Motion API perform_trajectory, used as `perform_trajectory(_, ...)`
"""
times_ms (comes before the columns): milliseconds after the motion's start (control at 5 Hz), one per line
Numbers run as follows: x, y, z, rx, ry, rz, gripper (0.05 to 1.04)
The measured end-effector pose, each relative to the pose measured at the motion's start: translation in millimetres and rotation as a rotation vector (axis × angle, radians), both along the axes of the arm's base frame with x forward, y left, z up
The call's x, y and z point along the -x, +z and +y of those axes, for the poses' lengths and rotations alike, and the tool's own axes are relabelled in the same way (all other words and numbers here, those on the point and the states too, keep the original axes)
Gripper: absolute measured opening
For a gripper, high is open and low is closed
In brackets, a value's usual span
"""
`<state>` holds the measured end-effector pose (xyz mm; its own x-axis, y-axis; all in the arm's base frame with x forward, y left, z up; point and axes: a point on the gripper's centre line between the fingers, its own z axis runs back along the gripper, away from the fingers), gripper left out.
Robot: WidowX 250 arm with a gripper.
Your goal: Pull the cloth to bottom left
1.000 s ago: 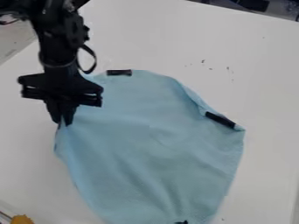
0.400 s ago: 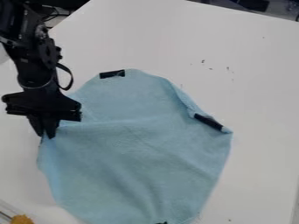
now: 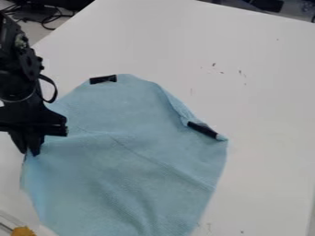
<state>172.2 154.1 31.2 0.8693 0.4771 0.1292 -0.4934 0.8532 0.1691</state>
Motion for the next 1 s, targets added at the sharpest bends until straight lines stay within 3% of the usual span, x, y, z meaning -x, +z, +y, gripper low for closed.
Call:
perform_trajectory(200,7,-6.6,-1,0.017,0.02,-0.013,0.099)
perform_trajectory(400,7,-8.1,2,0.021,-0.002,-0.026,0.197)
perform_trajectory(600,3,-6.8,3,0.032,-0.021,-0.009,0.441)
perform_trajectory(800,-4,-1.2,1,0.019,-0.054,0.015,0.752)
perform_trajectory(1000,-7,17.7,1,-0.022,-0.07,0.023,0.99)
